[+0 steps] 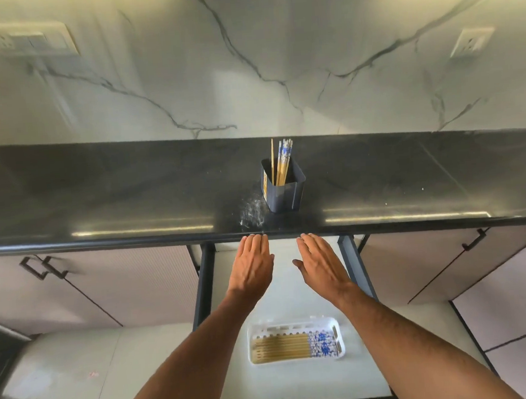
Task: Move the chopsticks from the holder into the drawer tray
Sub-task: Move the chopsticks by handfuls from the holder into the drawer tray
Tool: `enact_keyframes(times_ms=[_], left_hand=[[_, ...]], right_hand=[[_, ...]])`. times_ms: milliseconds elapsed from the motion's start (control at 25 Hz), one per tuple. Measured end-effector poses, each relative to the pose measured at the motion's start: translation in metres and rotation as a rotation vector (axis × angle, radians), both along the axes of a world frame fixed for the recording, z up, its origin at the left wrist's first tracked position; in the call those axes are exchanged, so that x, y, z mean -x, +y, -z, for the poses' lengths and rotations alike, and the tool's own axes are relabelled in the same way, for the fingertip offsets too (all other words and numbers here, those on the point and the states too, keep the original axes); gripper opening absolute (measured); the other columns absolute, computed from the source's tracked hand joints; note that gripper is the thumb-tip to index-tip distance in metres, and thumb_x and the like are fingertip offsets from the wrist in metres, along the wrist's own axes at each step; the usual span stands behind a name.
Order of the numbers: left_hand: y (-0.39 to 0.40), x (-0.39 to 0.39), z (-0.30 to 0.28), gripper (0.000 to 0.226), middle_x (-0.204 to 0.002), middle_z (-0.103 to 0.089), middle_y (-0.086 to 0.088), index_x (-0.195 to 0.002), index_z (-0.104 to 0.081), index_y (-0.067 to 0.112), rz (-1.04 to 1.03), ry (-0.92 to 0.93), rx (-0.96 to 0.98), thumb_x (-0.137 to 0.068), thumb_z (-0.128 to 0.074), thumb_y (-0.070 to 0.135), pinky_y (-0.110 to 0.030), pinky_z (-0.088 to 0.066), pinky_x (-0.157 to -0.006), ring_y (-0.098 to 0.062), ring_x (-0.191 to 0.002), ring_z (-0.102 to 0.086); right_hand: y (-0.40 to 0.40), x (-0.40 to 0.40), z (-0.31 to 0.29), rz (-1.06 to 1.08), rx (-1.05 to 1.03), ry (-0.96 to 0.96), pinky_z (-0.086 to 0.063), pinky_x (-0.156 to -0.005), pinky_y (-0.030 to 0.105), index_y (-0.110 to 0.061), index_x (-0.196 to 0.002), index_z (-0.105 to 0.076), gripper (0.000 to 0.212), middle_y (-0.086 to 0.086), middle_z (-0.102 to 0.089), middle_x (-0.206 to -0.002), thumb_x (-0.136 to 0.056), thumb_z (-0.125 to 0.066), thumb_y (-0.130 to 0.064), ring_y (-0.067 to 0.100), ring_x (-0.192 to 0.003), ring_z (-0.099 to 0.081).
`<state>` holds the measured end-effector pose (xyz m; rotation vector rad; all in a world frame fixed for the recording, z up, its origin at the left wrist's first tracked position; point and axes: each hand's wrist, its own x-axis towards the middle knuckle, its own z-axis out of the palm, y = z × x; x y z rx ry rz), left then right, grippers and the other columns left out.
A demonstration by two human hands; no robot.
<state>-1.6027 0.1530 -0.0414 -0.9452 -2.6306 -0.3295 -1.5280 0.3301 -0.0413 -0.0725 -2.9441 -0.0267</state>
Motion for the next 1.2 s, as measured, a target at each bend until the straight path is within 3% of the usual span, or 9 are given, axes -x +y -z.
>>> enact_keyframes(times_ms=[120,320,560,720,960,1200], left_hand=[[0.014,0.03,-0.035,0.042,-0.128,-0.059,-0.011,-0.136,-0.05,0.006,-0.02,0.01,-0.029,-0.102,-0.049,0.031,-0.042,-0.038,-0.115,-0.026,-0.119,-0.055],[0.044,0.082,-0.071,0.032,-0.121,-0.059,-0.007,-0.13,-0.05,0.011,0.024,0.065,-0.033,-0.102,-0.047,0.027,-0.036,-0.042,-0.107,-0.021,-0.11,-0.053],[0.084,0.138,-0.086,0.033,-0.111,-0.063,-0.006,-0.127,-0.056,0.01,-0.007,0.071,-0.079,-0.099,-0.054,0.027,-0.039,-0.047,-0.104,-0.021,-0.104,-0.058],[0.116,0.18,-0.082,0.022,-0.099,-0.061,-0.001,-0.116,-0.06,0.015,0.004,0.03,-0.034,-0.096,-0.054,0.02,-0.038,-0.048,-0.096,-0.018,-0.091,-0.055],[0.159,0.231,-0.064,0.022,-0.105,-0.065,-0.001,-0.119,-0.059,0.015,0.022,-0.02,-0.065,-0.099,-0.053,0.02,-0.034,-0.049,-0.097,-0.018,-0.098,-0.06],[0.179,0.262,-0.05,0.021,-0.113,-0.061,0.0,-0.12,-0.057,0.017,0.026,-0.094,-0.109,-0.102,-0.049,0.022,-0.031,-0.048,-0.089,-0.016,-0.101,-0.055]], right_hand=[[0.007,0.029,-0.033,0.012,-0.003,0.087,-0.037,-0.117,0.045,-0.001,-0.146,-0.046,0.058,0.02,-0.05,-0.148,-0.102,-0.053,-0.037,0.036,-0.138,-0.046],[0.026,0.083,-0.071,0.031,0.057,0.167,-0.041,-0.114,0.04,-0.003,-0.142,-0.049,0.054,0.018,-0.056,-0.141,-0.101,-0.056,-0.037,0.032,-0.13,-0.053],[0.051,0.15,-0.096,0.013,0.151,0.234,-0.052,-0.097,0.033,-0.009,-0.127,-0.057,0.035,0.008,-0.063,-0.122,-0.096,-0.064,-0.025,0.02,-0.109,-0.059],[0.072,0.204,-0.096,0.047,0.228,0.215,-0.05,-0.096,0.032,-0.012,-0.127,-0.058,0.031,0.005,-0.063,-0.117,-0.098,-0.06,-0.023,0.018,-0.105,-0.056],[0.094,0.271,-0.079,0.183,0.49,0.273,-0.047,-0.082,0.027,-0.013,-0.112,-0.063,0.018,0.005,-0.064,-0.106,-0.098,-0.06,-0.024,0.018,-0.097,-0.053],[0.113,0.312,-0.058,0.279,0.66,0.26,-0.045,-0.085,0.023,-0.014,-0.13,-0.054,0.036,0.003,-0.061,-0.117,-0.096,-0.064,-0.024,0.017,-0.107,-0.054]])
